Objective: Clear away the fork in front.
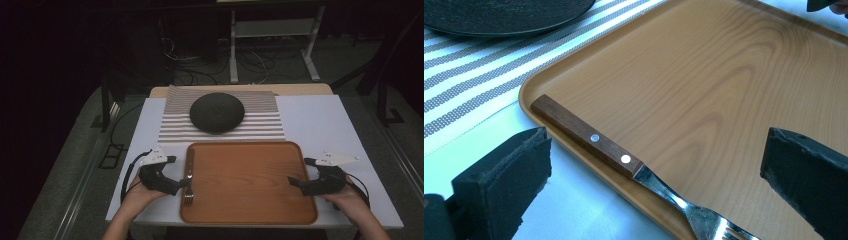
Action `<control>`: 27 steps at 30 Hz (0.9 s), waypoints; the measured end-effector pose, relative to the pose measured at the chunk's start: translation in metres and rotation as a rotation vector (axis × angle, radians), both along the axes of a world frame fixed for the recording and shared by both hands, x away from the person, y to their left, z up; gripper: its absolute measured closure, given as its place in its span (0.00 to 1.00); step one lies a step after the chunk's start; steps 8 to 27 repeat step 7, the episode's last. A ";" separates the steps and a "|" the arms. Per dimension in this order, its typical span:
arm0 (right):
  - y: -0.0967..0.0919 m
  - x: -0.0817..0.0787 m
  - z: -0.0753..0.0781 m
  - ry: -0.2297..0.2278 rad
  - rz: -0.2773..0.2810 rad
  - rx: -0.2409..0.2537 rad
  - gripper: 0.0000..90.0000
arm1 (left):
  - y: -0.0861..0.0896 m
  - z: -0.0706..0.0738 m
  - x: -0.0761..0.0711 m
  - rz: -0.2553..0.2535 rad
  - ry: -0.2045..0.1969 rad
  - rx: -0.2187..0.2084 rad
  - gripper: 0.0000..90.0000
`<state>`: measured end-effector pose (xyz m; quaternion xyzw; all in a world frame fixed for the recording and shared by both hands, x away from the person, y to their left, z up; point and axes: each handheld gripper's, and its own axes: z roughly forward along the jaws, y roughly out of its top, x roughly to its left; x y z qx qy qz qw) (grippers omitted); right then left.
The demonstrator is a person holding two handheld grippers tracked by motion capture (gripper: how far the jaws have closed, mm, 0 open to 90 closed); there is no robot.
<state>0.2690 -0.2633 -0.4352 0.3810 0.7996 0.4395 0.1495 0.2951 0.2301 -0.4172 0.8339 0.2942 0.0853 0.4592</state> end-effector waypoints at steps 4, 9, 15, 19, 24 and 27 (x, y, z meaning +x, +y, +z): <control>-0.001 0.000 0.000 -0.003 0.000 0.000 0.08 | -0.001 0.000 0.000 -0.003 -0.002 0.002 0.00; -0.001 0.000 0.001 -0.004 -0.001 0.000 0.08 | 0.000 0.000 0.000 0.001 -0.006 0.006 0.00; -0.001 0.000 0.001 -0.004 -0.001 0.000 0.08 | 0.000 0.000 0.000 0.001 -0.006 0.006 0.00; -0.001 0.000 0.001 -0.004 -0.001 0.000 0.08 | 0.000 0.000 0.000 0.001 -0.006 0.006 0.00; -0.001 0.000 0.001 -0.004 -0.001 0.000 0.08 | 0.000 0.000 0.000 0.001 -0.006 0.006 0.00; -0.001 0.000 0.001 -0.004 -0.001 0.000 0.08 | 0.000 0.000 0.000 0.001 -0.006 0.006 0.00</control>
